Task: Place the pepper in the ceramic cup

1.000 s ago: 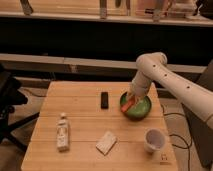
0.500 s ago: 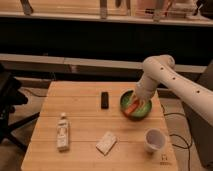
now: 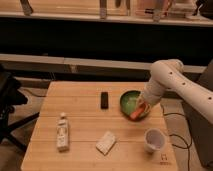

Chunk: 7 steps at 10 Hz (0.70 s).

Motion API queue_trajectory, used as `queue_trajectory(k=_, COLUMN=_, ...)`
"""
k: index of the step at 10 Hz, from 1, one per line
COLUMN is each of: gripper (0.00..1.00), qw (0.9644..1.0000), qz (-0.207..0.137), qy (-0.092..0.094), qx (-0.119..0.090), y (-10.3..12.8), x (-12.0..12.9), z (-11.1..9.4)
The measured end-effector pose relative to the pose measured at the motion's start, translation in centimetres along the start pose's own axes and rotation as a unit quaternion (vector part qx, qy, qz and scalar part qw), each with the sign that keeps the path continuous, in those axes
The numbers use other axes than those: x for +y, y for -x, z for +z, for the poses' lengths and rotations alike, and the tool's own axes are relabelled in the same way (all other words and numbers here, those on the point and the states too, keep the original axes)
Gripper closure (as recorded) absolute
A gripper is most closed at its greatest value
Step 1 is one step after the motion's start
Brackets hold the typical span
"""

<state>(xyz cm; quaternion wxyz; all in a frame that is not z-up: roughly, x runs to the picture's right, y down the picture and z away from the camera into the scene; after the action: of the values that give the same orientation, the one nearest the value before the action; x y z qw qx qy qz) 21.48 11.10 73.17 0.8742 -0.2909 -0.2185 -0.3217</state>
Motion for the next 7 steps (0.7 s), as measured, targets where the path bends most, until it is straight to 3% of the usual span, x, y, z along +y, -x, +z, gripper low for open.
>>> queue_trajectory(k=7, gripper=0.96, qw=0.9997, qz=0.019, qy=-0.003, qx=-0.013, y=1.7, x=5.7, z=1.0)
